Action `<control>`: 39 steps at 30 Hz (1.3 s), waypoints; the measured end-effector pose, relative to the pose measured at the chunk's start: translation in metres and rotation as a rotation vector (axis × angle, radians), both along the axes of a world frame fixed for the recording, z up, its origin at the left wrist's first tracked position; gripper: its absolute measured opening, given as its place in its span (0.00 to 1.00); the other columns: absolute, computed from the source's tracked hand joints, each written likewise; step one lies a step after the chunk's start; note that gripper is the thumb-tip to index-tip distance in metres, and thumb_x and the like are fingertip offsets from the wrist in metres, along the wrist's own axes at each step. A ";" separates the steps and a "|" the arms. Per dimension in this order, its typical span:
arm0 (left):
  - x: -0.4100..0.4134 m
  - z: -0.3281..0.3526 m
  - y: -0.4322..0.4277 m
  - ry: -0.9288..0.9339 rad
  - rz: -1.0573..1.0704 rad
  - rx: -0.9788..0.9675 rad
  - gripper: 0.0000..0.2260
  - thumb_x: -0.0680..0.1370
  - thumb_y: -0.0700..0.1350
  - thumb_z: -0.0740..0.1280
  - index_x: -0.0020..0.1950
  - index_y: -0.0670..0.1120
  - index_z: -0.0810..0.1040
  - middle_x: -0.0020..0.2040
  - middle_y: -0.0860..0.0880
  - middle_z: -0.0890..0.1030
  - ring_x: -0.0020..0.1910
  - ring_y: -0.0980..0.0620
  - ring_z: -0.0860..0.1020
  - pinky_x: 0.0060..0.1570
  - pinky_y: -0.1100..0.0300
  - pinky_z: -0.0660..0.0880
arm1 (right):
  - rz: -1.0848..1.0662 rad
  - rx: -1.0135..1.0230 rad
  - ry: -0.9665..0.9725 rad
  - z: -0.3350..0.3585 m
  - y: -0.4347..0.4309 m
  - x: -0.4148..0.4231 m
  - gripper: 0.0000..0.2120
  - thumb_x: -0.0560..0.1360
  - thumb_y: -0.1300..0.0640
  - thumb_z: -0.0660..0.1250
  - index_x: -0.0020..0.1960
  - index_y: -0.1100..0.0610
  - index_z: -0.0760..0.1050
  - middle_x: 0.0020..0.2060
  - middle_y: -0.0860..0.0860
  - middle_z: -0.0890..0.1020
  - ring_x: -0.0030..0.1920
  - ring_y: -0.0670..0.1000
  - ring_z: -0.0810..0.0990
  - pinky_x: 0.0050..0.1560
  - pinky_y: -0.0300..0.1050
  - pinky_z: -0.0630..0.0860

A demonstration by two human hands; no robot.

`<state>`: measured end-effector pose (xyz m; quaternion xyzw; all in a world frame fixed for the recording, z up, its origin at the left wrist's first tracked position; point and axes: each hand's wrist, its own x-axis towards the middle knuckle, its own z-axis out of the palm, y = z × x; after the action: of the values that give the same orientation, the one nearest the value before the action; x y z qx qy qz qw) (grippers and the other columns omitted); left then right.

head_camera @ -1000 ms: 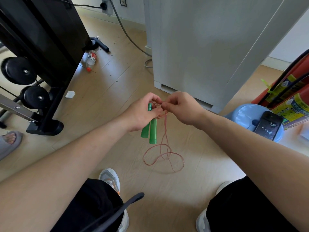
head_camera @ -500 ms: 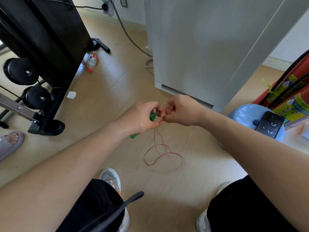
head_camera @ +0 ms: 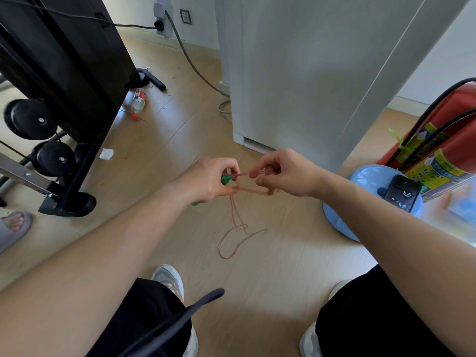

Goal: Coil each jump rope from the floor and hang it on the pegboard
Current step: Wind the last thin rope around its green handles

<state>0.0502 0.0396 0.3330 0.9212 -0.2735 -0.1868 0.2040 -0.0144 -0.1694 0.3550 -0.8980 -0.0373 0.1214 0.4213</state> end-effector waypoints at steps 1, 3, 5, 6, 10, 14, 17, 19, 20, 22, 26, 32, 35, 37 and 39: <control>0.001 0.000 0.001 -0.002 -0.010 0.013 0.12 0.72 0.50 0.76 0.46 0.60 0.74 0.40 0.56 0.75 0.39 0.57 0.74 0.36 0.60 0.68 | 0.001 -0.069 -0.012 0.001 -0.002 -0.001 0.05 0.75 0.60 0.70 0.48 0.52 0.83 0.27 0.45 0.78 0.30 0.44 0.78 0.36 0.40 0.75; 0.000 0.001 0.002 -0.014 -0.018 0.028 0.12 0.72 0.49 0.76 0.46 0.60 0.74 0.39 0.57 0.75 0.38 0.56 0.75 0.37 0.59 0.70 | 0.015 -0.322 -0.045 0.008 -0.006 -0.002 0.06 0.74 0.58 0.68 0.44 0.47 0.80 0.30 0.43 0.77 0.34 0.45 0.77 0.37 0.41 0.71; -0.001 0.001 0.003 -0.045 -0.023 0.022 0.13 0.72 0.47 0.75 0.46 0.61 0.74 0.39 0.57 0.77 0.40 0.52 0.77 0.41 0.57 0.75 | 0.028 -0.536 -0.045 0.019 -0.009 -0.006 0.04 0.71 0.56 0.66 0.43 0.47 0.78 0.35 0.43 0.77 0.39 0.50 0.77 0.39 0.42 0.71; -0.002 0.003 0.003 -0.058 -0.026 0.019 0.13 0.72 0.47 0.75 0.47 0.61 0.74 0.40 0.57 0.78 0.41 0.51 0.78 0.43 0.56 0.77 | 0.021 -0.562 -0.050 0.025 -0.009 -0.009 0.04 0.71 0.55 0.66 0.43 0.48 0.78 0.36 0.44 0.77 0.40 0.50 0.76 0.38 0.41 0.71; -0.002 0.017 0.014 -0.071 -0.007 -0.039 0.12 0.72 0.47 0.76 0.48 0.59 0.76 0.41 0.56 0.79 0.42 0.52 0.79 0.46 0.54 0.79 | 0.036 -0.400 -0.074 0.048 -0.011 -0.017 0.07 0.70 0.57 0.69 0.38 0.46 0.76 0.35 0.44 0.78 0.37 0.47 0.75 0.38 0.38 0.71; 0.003 0.027 0.027 -0.096 0.001 -0.081 0.13 0.72 0.45 0.76 0.47 0.60 0.75 0.41 0.57 0.78 0.42 0.53 0.78 0.44 0.57 0.76 | 0.061 -0.590 -0.085 0.059 -0.020 -0.016 0.11 0.70 0.50 0.70 0.35 0.53 0.70 0.31 0.48 0.75 0.35 0.53 0.73 0.39 0.48 0.73; 0.008 0.031 0.031 -0.138 0.009 -0.070 0.12 0.73 0.44 0.74 0.48 0.59 0.75 0.42 0.56 0.79 0.43 0.52 0.79 0.45 0.57 0.77 | 0.071 -0.545 -0.120 0.066 -0.020 -0.013 0.17 0.71 0.49 0.70 0.34 0.58 0.67 0.28 0.50 0.69 0.32 0.53 0.67 0.35 0.47 0.66; 0.013 0.033 0.037 -0.123 0.053 -0.085 0.12 0.73 0.45 0.76 0.48 0.58 0.76 0.42 0.55 0.79 0.44 0.51 0.79 0.46 0.56 0.77 | 0.075 -0.476 -0.094 0.070 -0.020 -0.007 0.16 0.72 0.49 0.71 0.34 0.56 0.69 0.27 0.47 0.70 0.29 0.48 0.68 0.34 0.45 0.66; 0.016 0.033 0.040 -0.108 0.074 -0.087 0.12 0.72 0.45 0.77 0.48 0.58 0.77 0.43 0.56 0.78 0.44 0.52 0.79 0.47 0.56 0.77 | 0.072 -0.472 -0.081 0.071 -0.022 -0.003 0.15 0.73 0.50 0.72 0.35 0.54 0.70 0.27 0.46 0.71 0.28 0.46 0.69 0.33 0.44 0.66; 0.020 0.030 0.045 -0.092 0.095 -0.073 0.13 0.72 0.46 0.77 0.46 0.60 0.76 0.42 0.57 0.77 0.44 0.52 0.78 0.47 0.56 0.76 | 0.046 -0.531 -0.084 0.068 -0.028 0.008 0.11 0.73 0.49 0.71 0.36 0.50 0.72 0.30 0.44 0.75 0.31 0.44 0.73 0.35 0.43 0.69; 0.019 0.021 0.047 -0.085 0.097 -0.036 0.14 0.71 0.46 0.77 0.46 0.59 0.75 0.41 0.56 0.77 0.43 0.51 0.77 0.44 0.59 0.72 | -0.082 -0.564 -0.122 0.055 -0.045 0.027 0.08 0.71 0.46 0.70 0.40 0.48 0.75 0.35 0.44 0.78 0.37 0.45 0.76 0.38 0.44 0.72; 0.016 0.012 0.033 0.188 0.155 -0.222 0.08 0.72 0.41 0.76 0.44 0.52 0.79 0.42 0.53 0.83 0.41 0.51 0.81 0.53 0.52 0.80 | -0.160 -0.344 0.006 0.019 -0.058 0.043 0.08 0.76 0.56 0.66 0.56 0.49 0.76 0.42 0.44 0.79 0.43 0.49 0.78 0.45 0.44 0.69; 0.014 0.014 0.022 0.295 0.163 -0.312 0.07 0.74 0.39 0.75 0.48 0.48 0.80 0.43 0.51 0.82 0.39 0.54 0.80 0.53 0.55 0.79 | -0.172 -0.366 0.041 0.007 -0.056 0.050 0.06 0.79 0.52 0.65 0.55 0.50 0.77 0.45 0.48 0.80 0.42 0.50 0.77 0.44 0.43 0.69; 0.013 0.018 0.016 0.344 0.165 -0.339 0.06 0.76 0.40 0.73 0.51 0.45 0.80 0.43 0.51 0.82 0.39 0.56 0.81 0.49 0.60 0.80 | -0.169 -0.401 0.068 0.004 -0.051 0.054 0.07 0.80 0.52 0.64 0.54 0.52 0.78 0.42 0.48 0.79 0.37 0.48 0.75 0.37 0.42 0.68; 0.013 0.020 0.011 0.379 0.168 -0.365 0.04 0.77 0.39 0.71 0.51 0.45 0.80 0.41 0.53 0.82 0.38 0.58 0.81 0.44 0.63 0.78 | -0.134 -0.465 0.116 0.001 -0.046 0.057 0.10 0.79 0.53 0.65 0.58 0.54 0.79 0.46 0.50 0.81 0.40 0.50 0.78 0.38 0.41 0.71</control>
<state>0.0632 0.0505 0.3527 0.8372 -0.1821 -0.2859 0.4291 0.0425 -0.2152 0.3561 -0.9628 0.0756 0.1497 0.2117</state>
